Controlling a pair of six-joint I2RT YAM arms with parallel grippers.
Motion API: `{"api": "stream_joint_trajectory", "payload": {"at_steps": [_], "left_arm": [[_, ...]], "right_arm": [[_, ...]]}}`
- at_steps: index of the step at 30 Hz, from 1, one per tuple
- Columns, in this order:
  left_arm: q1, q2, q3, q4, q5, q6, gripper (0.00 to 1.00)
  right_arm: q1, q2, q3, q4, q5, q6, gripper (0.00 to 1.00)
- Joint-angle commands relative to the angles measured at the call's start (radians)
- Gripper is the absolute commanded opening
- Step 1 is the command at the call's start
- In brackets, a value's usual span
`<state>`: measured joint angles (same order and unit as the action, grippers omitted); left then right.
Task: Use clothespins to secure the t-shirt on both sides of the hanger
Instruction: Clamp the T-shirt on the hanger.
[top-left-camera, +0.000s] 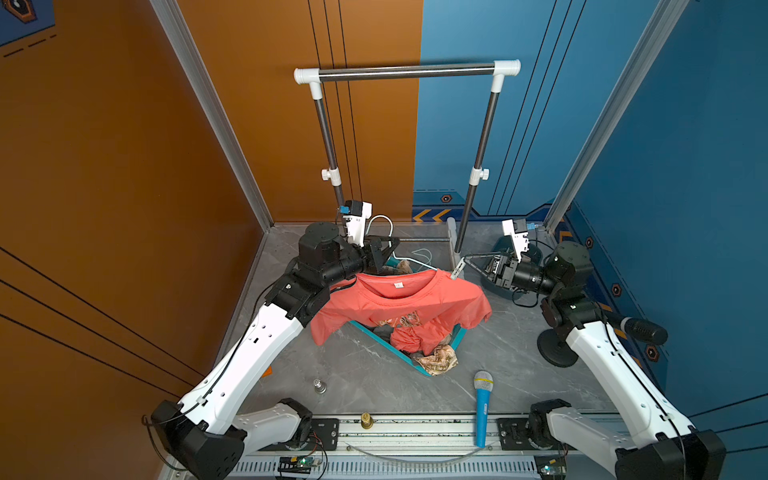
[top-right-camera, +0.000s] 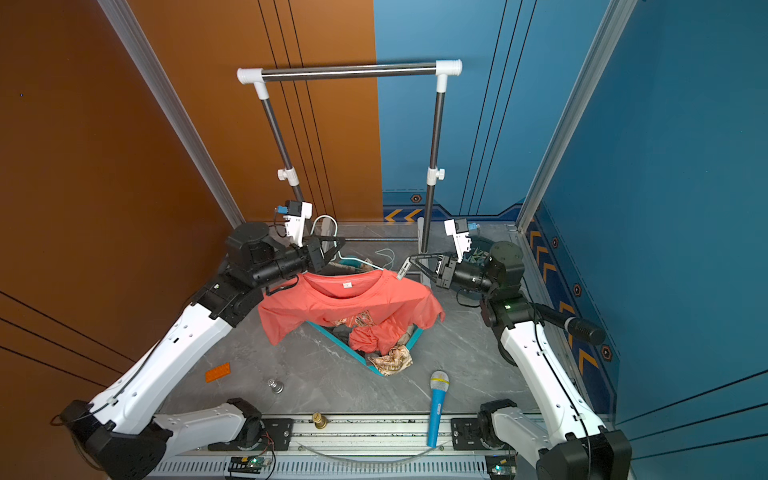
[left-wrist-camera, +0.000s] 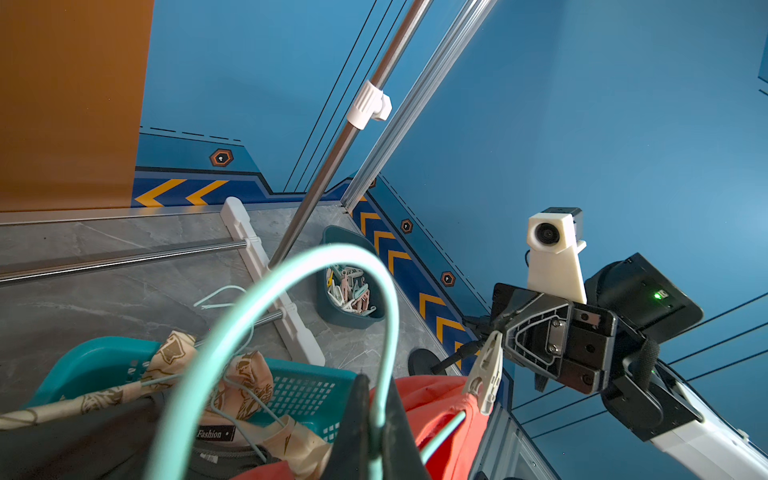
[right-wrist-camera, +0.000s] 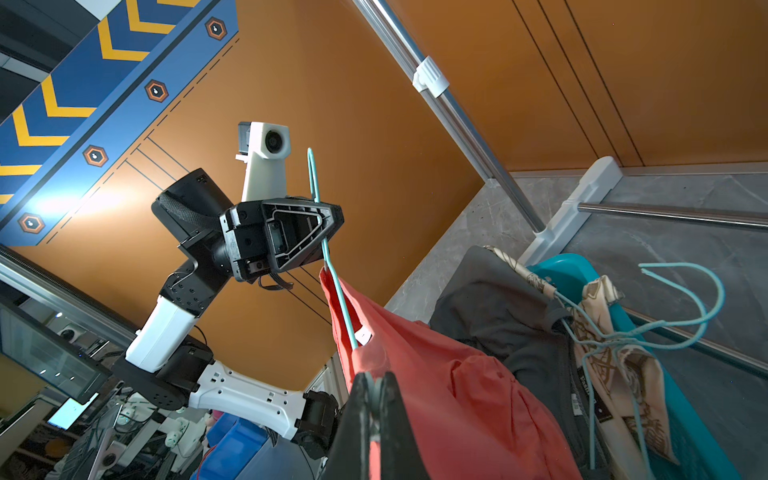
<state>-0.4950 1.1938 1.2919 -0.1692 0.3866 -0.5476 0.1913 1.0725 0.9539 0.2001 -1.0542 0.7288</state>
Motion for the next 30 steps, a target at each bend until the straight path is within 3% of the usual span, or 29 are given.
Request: {"api": "stream_joint_trajectory", "payload": {"at_steps": [1, 10, 19, 21, 23, 26, 30], "left_arm": [[0.01, 0.003, 0.059, 0.076, 0.046, -0.034, 0.04], [0.033, -0.005, 0.056, 0.089, 0.076, -0.053, 0.04], [0.049, -0.019, 0.06, 0.099, 0.087, -0.065, 0.04], [0.05, -0.019, 0.059, 0.098, 0.081, -0.065, 0.04], [0.051, -0.02, 0.058, 0.085, 0.052, -0.061, 0.04], [0.049, -0.035, 0.049, 0.057, -0.02, -0.044, 0.04], [0.04, -0.058, 0.028, 0.039, -0.158, -0.026, 0.03]], "right_arm": [[0.026, 0.012, 0.034, 0.021, -0.075, -0.026, 0.0], [0.028, 0.001, 0.053, -0.071, -0.086, -0.106, 0.0], [0.024, -0.001, 0.059, -0.067, -0.082, -0.098, 0.01], [0.022, -0.006, 0.059, -0.076, -0.065, -0.096, 0.19], [0.008, -0.012, 0.062, -0.102, -0.029, -0.096, 0.44], [-0.034, -0.033, 0.082, -0.193, 0.076, -0.11, 0.6], [-0.061, -0.071, 0.121, -0.405, 0.306, -0.222, 0.66]]}}
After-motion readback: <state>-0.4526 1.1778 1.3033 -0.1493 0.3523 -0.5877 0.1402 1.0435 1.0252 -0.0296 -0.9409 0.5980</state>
